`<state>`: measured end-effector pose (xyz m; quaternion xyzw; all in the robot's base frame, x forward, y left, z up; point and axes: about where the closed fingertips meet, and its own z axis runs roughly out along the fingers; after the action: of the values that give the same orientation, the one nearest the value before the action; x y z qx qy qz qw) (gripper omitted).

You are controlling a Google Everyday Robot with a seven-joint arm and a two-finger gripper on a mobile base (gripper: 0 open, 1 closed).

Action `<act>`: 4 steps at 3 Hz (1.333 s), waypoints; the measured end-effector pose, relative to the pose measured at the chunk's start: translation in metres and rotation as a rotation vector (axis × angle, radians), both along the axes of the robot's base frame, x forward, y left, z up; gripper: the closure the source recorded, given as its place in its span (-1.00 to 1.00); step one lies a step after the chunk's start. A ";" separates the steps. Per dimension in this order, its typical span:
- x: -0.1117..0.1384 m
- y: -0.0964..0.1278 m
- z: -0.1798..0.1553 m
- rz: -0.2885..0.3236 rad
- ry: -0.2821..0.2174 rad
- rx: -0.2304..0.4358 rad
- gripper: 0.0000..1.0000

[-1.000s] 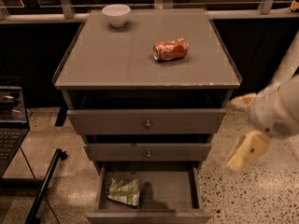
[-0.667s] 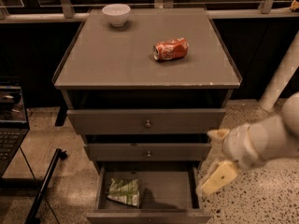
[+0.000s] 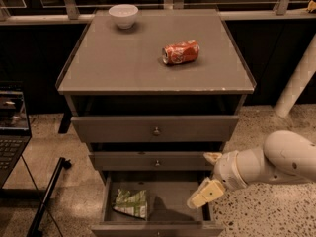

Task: Pick green jalapeno chip bag from bottom drawer and place on counter

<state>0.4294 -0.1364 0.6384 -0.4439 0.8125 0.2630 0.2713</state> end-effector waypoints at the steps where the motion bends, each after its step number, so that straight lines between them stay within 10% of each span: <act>1: 0.000 0.000 0.001 0.001 -0.002 -0.002 -1.00; 4: -0.016 0.015 -0.168 -0.203 0.007 0.137 -1.00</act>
Offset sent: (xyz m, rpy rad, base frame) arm -0.0400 -0.0170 -0.1101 0.1375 -0.0267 -0.2813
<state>0.4131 -0.1211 0.4703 -0.3388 0.8344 0.2907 0.3233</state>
